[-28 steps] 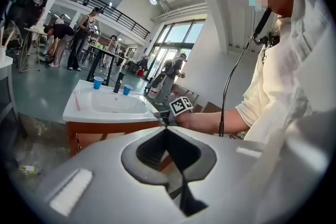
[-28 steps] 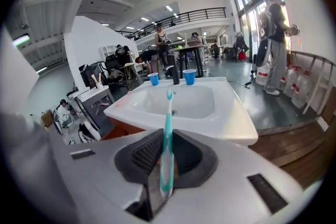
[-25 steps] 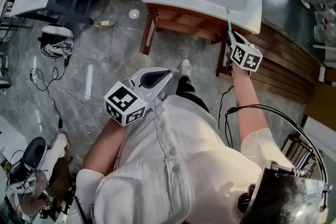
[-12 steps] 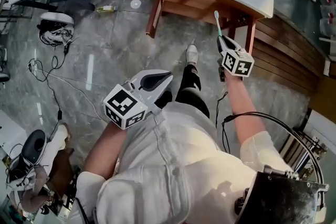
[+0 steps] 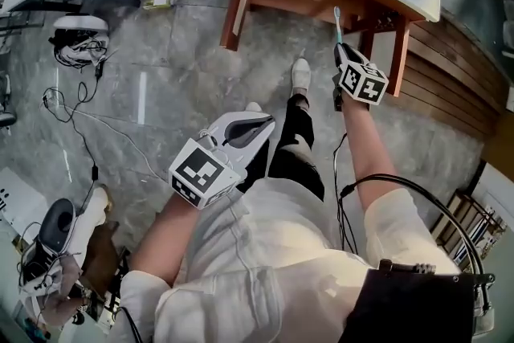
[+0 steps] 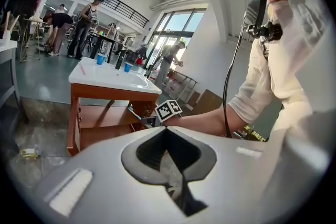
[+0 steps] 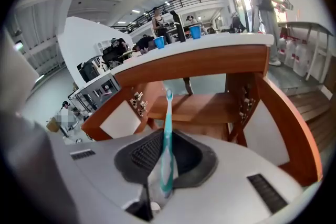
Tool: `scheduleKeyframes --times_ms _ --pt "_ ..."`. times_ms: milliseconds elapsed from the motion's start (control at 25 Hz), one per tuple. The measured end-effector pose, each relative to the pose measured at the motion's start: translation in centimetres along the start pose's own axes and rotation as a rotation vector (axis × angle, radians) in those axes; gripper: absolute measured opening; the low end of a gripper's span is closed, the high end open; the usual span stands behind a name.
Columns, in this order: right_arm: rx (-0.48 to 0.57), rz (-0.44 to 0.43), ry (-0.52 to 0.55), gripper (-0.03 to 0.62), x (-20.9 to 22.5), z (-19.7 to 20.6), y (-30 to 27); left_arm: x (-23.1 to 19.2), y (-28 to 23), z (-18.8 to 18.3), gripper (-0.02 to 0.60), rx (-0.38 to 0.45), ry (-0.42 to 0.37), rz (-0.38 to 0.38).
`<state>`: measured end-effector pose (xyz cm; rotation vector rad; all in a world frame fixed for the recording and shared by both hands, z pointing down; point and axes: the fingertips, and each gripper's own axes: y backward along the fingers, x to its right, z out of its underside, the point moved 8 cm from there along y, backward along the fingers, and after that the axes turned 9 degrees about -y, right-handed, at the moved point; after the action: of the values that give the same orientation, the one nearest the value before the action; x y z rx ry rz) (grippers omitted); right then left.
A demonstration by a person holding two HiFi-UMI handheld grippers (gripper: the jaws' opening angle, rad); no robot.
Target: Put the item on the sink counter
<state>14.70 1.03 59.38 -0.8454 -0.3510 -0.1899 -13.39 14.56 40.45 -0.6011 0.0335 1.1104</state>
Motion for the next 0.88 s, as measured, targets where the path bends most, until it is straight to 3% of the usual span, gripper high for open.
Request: scheduleKeyframes --times_ms 240,480,880 --pt "-0.005 0.064 -0.119 0.051 4.2 0.4 -4.8 -1.0 -3.9 0.2 0.005 -0.012 -0.022 0.061" --pt "0.007 0.113 -0.125 0.051 8.2 0.0 -10.4 -3.2 -9.2 1.2 0.005 0.014 -0.047 0.108" --pt "0.055 0.170 -0.132 0.051 14.6 -1.7 -20.6 -7.1 -15.5 4.0 0.005 0.043 -0.036 0.107"
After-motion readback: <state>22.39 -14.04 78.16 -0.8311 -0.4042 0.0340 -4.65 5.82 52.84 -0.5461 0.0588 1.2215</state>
